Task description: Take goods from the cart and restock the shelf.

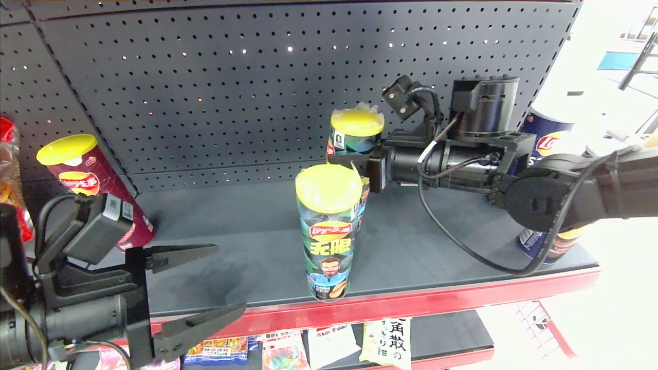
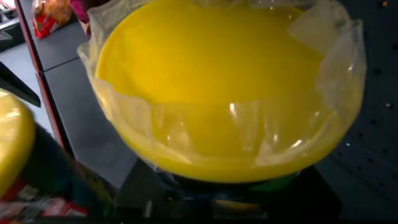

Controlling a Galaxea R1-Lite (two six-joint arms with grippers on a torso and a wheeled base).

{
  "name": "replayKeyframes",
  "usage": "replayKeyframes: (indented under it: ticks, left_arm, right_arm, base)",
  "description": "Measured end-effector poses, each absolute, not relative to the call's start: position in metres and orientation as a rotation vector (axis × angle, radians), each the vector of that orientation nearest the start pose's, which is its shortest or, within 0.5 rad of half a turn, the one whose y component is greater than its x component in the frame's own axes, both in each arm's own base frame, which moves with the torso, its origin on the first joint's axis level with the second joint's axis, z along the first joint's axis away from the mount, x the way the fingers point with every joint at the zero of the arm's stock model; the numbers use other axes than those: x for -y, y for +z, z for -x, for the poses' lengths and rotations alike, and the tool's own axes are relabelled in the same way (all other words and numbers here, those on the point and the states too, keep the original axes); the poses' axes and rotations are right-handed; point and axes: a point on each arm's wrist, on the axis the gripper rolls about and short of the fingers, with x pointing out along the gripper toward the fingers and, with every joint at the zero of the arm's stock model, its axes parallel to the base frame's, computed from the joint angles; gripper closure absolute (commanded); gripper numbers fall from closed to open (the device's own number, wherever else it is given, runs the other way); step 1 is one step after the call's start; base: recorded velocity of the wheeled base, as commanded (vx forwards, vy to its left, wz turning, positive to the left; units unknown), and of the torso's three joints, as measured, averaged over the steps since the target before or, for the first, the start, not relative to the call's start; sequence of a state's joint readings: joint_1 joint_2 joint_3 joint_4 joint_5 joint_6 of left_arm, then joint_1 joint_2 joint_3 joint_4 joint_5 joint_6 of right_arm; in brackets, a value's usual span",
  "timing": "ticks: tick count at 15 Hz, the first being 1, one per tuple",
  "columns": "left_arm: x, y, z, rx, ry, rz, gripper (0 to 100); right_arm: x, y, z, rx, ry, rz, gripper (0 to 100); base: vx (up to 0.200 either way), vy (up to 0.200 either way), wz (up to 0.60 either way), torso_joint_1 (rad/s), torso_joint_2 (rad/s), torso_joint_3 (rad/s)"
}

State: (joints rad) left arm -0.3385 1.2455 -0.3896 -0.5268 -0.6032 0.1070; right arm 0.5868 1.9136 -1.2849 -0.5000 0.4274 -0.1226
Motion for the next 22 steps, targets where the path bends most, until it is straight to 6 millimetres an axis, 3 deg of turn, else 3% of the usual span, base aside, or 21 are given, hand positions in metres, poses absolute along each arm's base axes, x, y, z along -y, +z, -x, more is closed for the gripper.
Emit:
replayKeyframes:
  ticks: [6, 22]
  left_arm:
    - [0.066, 0.171, -0.150, -0.274, -0.940, -0.056, 0]
    - [0.066, 0.171, -0.150, -0.273, -0.942, -0.057, 0]
  right_arm:
    - [-0.231, 0.211, -0.330, -0.105, 1.025, 0.125, 100]
    - [-0.235, 0.206, -0.333, -0.097, 1.027, 0.152, 100]
  base:
    - [0.000, 0.000, 0.00, 0.000, 0.00, 0.000]
    - [0.000, 0.000, 0.00, 0.000, 0.00, 0.000]
